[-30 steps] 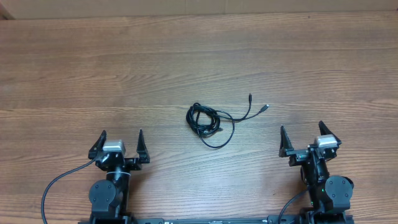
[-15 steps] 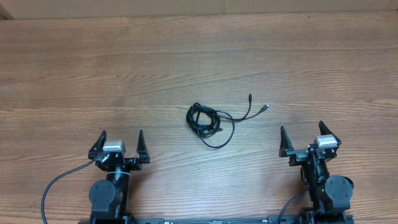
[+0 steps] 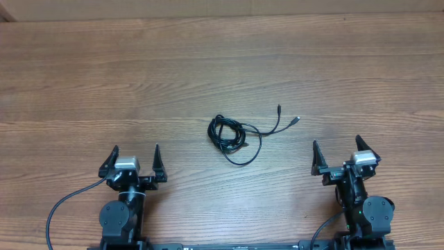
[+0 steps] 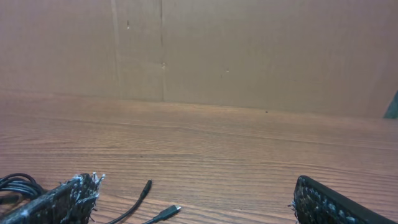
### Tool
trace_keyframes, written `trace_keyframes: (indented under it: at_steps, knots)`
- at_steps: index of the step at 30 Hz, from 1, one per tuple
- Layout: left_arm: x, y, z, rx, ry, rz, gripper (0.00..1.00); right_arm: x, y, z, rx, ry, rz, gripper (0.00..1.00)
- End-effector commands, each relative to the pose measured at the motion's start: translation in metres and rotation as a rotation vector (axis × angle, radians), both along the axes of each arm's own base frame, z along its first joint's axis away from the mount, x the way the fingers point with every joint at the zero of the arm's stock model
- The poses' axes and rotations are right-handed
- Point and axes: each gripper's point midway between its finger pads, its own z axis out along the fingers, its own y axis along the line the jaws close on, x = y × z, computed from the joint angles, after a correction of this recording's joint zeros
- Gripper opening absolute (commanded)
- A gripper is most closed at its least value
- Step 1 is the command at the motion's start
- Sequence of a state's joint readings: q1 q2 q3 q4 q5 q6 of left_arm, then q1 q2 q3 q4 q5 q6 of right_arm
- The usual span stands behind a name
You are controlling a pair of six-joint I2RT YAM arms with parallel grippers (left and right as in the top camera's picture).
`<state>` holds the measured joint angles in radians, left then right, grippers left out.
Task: Untangle cables
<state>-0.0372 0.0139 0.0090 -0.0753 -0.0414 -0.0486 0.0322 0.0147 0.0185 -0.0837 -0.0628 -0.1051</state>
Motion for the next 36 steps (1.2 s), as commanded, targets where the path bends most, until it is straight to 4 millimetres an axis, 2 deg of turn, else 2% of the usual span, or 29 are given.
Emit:
trace_keyframes:
  at_steps: [1,36]
  knots:
    - [-0.0001,0.0030,-0.0003,0.017,-0.003,0.014,1.00,0.0002,-0.0032,-0.0016,-0.001,-0.005,-0.016,1.00]
    - [0.0003,0.0000,0.0041,0.009,-0.021,-0.003,1.00,0.0002,-0.0032,-0.0017,-0.001,-0.004,-0.016,1.00]
